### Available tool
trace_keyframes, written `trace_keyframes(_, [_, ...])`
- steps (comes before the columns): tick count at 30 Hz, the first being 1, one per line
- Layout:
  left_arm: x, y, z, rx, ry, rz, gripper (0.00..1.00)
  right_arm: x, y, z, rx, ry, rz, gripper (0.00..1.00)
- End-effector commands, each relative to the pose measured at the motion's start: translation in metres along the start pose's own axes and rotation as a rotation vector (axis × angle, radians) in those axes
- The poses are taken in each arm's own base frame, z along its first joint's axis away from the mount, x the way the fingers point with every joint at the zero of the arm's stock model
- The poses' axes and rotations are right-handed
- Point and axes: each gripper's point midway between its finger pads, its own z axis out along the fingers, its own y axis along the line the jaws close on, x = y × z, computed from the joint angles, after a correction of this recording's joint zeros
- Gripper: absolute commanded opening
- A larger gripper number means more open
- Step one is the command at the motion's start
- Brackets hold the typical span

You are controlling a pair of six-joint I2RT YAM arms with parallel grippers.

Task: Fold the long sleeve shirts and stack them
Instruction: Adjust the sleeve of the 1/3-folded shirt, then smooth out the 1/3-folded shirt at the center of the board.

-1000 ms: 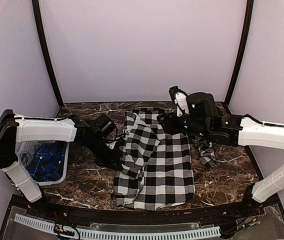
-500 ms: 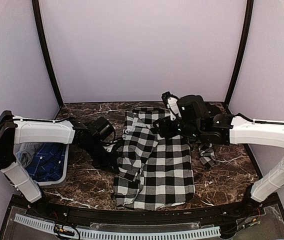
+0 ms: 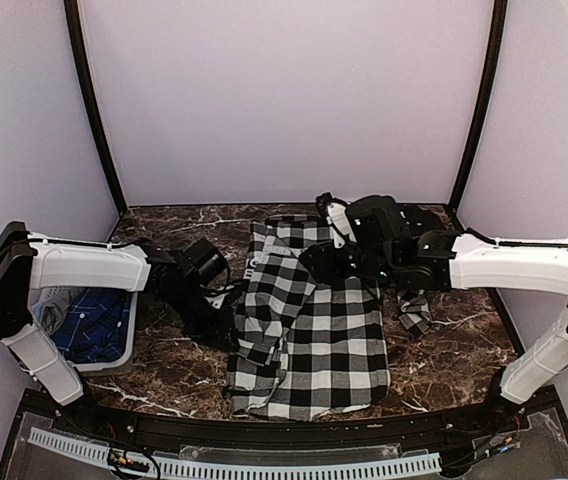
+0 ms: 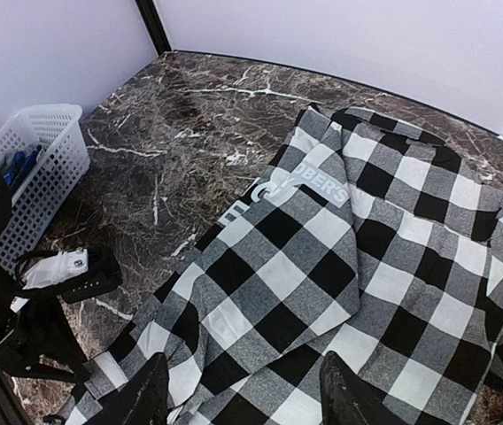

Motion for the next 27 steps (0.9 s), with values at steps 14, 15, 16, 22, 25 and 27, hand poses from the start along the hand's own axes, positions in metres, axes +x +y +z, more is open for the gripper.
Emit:
trace_keyframes(14, [-0.007,-0.037,-0.028,0.124,-0.120,0.076,0.21,0.027,0.072,0.075,-0.287,0.135,0.086,0.21])
trace_keyframes(15, [-0.006,-0.037,-0.021,0.140,-0.116,0.072,0.21,0.025,0.078,0.081,-0.304,0.129,0.093,0.20])
trace_keyframes(16, [-0.002,-0.039,-0.018,0.167,-0.100,0.069,0.20,0.023,0.081,0.088,-0.319,0.126,0.105,0.20])
trace_keyframes(22, [0.031,-0.029,0.012,0.270,-0.014,0.002,0.16,0.046,0.084,0.131,-0.344,0.170,0.154,0.18])
trace_keyframes(25, [0.055,-0.017,0.027,0.310,0.052,-0.061,0.14,0.059,0.076,0.149,-0.333,0.192,0.184,0.18])
trace_keyframes(27, [0.068,-0.008,0.034,0.310,0.087,-0.090,0.13,0.069,0.069,0.160,-0.325,0.207,0.208,0.18])
